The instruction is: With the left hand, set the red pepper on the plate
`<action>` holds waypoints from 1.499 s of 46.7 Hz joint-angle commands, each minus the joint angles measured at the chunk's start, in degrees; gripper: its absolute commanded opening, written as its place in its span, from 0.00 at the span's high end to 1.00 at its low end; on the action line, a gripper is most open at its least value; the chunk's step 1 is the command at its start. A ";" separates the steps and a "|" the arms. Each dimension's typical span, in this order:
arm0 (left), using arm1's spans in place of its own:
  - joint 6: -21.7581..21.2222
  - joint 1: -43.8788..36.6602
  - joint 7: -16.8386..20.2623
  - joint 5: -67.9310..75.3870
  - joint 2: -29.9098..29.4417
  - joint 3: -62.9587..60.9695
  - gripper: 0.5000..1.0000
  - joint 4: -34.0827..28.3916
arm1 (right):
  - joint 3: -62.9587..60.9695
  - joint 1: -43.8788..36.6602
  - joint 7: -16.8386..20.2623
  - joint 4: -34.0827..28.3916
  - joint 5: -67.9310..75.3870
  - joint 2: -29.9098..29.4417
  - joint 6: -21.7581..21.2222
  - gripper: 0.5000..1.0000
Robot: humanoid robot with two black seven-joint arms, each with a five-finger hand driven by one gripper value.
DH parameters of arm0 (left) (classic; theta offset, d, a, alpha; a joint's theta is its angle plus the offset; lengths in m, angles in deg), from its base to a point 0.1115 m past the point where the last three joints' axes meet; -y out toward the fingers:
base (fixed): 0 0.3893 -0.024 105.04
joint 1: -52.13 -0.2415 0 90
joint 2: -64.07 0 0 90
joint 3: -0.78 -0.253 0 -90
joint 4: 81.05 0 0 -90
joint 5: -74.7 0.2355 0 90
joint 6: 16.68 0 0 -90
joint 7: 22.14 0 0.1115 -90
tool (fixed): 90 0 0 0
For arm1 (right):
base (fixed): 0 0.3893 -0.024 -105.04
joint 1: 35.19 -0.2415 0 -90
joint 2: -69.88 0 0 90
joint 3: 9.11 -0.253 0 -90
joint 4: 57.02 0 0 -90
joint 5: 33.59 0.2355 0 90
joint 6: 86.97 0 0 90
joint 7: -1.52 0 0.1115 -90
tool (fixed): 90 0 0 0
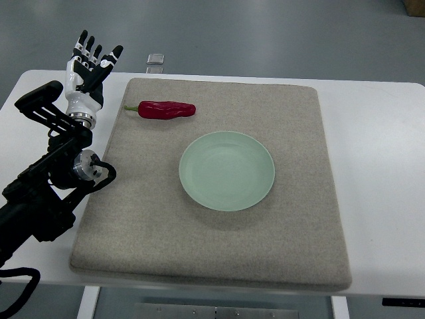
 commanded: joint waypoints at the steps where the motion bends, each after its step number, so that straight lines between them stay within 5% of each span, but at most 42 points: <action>1: -0.01 0.00 0.09 0.00 0.04 0.00 0.00 0.08 | 0.00 -0.04 0.00 -0.09 -0.01 0.00 0.00 0.14; 70: 1.40 1.49 -0.09 0.17 -0.14 -0.79 0.00 -0.27 | 0.00 -0.04 0.00 0.00 0.07 0.00 0.00 0.14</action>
